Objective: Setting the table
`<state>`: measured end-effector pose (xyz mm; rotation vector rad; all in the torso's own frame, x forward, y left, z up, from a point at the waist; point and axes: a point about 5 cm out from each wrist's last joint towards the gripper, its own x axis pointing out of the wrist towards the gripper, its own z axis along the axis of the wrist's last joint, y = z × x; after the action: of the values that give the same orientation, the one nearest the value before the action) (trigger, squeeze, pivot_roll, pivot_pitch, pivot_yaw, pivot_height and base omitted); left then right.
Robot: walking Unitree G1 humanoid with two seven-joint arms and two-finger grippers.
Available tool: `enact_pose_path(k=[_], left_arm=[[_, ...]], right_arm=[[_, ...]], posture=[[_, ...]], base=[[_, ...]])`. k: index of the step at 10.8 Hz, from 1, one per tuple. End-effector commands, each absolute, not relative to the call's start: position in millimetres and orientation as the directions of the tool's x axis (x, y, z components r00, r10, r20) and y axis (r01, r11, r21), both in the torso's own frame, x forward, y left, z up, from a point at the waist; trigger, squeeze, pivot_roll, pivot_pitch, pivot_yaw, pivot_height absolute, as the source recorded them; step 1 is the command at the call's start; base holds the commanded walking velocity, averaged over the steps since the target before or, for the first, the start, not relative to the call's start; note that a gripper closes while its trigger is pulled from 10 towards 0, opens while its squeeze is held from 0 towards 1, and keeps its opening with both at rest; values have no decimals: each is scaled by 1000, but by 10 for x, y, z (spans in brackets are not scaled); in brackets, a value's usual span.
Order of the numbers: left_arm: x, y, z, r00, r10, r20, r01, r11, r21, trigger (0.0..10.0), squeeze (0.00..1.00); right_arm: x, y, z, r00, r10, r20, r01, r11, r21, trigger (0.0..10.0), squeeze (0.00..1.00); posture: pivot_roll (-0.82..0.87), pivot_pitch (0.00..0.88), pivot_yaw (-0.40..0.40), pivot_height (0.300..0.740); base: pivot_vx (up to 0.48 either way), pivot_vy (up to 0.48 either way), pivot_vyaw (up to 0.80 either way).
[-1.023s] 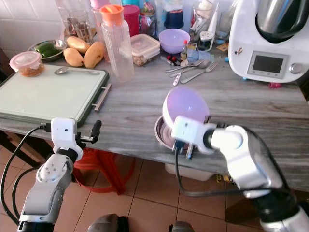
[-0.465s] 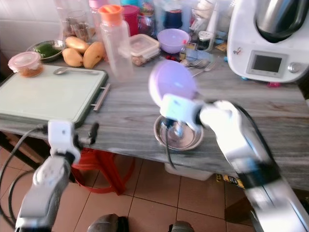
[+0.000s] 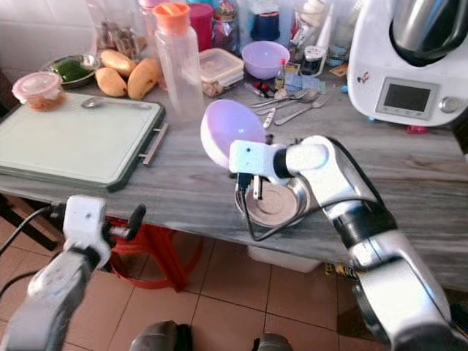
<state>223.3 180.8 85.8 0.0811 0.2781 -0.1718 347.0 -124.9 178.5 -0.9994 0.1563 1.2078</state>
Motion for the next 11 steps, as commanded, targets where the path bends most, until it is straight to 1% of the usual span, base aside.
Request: enact_pose_path(k=[1, 2, 3, 5, 6, 7, 8, 9, 11], left_arm=[[2206, 1807, 910, 947, -189, -260, 210, 976, 53, 10000, 0], [2137, 1753, 906, 933, -249, -260, 274, 960, 63, 10000, 0], [2123, 1720, 906, 926, -273, -259, 300, 952, 68, 10000, 0], [2127, 1714, 926, 929, -267, -255, 291, 954, 64, 10000, 0], [2102, 1713, 922, 928, -266, -261, 292, 954, 63, 10000, 0], [2079, 1709, 908, 925, -267, -270, 293, 954, 61, 10000, 0], [2073, 1708, 901, 925, -265, -274, 291, 955, 59, 10000, 0], [2078, 1704, 895, 924, -262, -277, 288, 956, 57, 10000, 0], [2090, 1700, 883, 923, -260, -283, 287, 956, 56, 10000, 0]], right_arm=[[3493, -1197, 1834, 376, 708, -597, -820, -45, -570, 10000, 0], [3495, -1152, 1771, 318, 724, -613, -837, -90, -540, 10000, 0], [3473, -1129, 1686, 284, 718, -636, -840, -133, -526, 10000, 0], [3389, -1052, 1539, 205, 738, -643, -847, -196, -494, 10000, 0], [3401, -1072, 1478, 201, 720, -664, -839, -223, -496, 10000, 0], [3416, -1078, 1484, 202, 722, -662, -841, -219, -495, 10000, 212], [3433, -1092, 1485, 210, 717, -665, -838, -219, -500, 10000, 1000], [3463, -1127, 1495, 244, 697, -674, -820, -222, -527, 10000, 1000], [3499, -1150, 1516, 281, 694, -662, -797, -215, -564, 10000, 1000]], posture=[[34, 56, 28, 740], [34, 57, 29, 740], [34, 55, 27, 740], [44, 61, 24, 740], [48, 64, 22, 740], [49, 68, 19, 740], [47, 69, 18, 740], [45, 67, 17, 740], [39, 64, 20, 740]], base=[[0, 0, 0], [0, 0, 0], [0, 0, 0], [0, 0, 0], [0, 0, 0], [0, 0, 0], [0, 0, 0], [0, 0, 0], [0, 0, 0]])
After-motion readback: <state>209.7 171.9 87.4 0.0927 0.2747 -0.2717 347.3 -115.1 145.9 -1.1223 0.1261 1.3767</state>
